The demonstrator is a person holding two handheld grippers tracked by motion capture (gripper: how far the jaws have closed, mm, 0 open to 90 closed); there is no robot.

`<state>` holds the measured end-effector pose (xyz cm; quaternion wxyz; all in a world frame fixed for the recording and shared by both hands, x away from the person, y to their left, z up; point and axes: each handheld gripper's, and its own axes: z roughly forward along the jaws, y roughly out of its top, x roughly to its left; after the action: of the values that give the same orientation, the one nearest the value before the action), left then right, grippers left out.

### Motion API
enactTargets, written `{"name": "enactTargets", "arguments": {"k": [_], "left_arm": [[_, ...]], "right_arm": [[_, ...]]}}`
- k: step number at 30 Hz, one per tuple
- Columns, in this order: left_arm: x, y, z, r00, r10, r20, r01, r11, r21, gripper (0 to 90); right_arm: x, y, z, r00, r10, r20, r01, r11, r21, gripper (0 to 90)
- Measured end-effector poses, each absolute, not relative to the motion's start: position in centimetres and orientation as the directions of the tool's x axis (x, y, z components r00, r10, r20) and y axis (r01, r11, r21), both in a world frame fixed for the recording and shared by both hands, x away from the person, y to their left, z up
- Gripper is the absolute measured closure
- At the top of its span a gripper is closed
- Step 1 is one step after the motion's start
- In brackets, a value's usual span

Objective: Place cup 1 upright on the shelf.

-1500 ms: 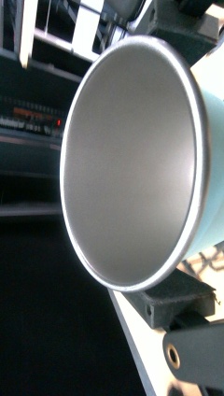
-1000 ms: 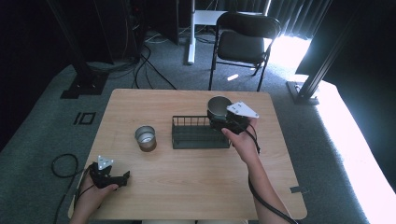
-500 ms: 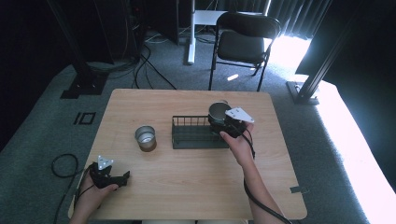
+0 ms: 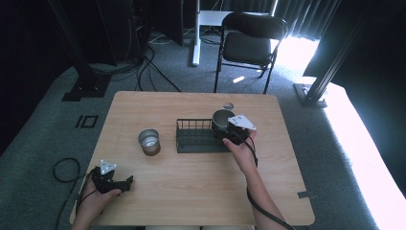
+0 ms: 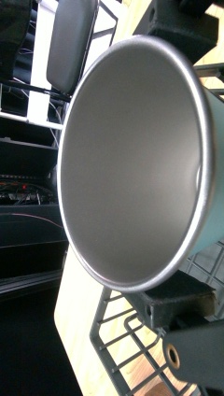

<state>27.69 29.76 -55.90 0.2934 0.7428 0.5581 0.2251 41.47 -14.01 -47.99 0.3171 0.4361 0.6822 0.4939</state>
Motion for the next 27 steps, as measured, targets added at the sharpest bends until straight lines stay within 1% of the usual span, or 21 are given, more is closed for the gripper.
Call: {"name": "enactTargets", "arguments": {"k": [7,13,20,27], "left_arm": [[27.7,29.8,-55.9,0.276,0.961,0.007,0.697,-0.205,0.687,0.5],[27.7,29.8,-55.9,0.275,0.961,0.007,0.698,-0.205,0.687,0.6],[27.7,29.8,-55.9,0.275,0.961,0.007,0.697,-0.204,0.687,0.5],[27.7,29.8,-55.9,0.275,0.961,0.006,0.697,-0.204,0.687,0.5]], "right_arm": [[41.1,-14.1,-48.2,-0.407,0.914,0.001,0.273,0.12,0.954,12.2],[41.2,-14.4,-48.1,-0.423,0.905,0.043,0.304,0.097,0.948,11.5],[40.6,-14.6,-48.3,-0.425,0.905,0.028,0.33,0.127,0.935,11.5],[39.7,-15.2,-48.2,-0.435,0.901,0.004,0.316,0.148,0.937,11.5]]}}
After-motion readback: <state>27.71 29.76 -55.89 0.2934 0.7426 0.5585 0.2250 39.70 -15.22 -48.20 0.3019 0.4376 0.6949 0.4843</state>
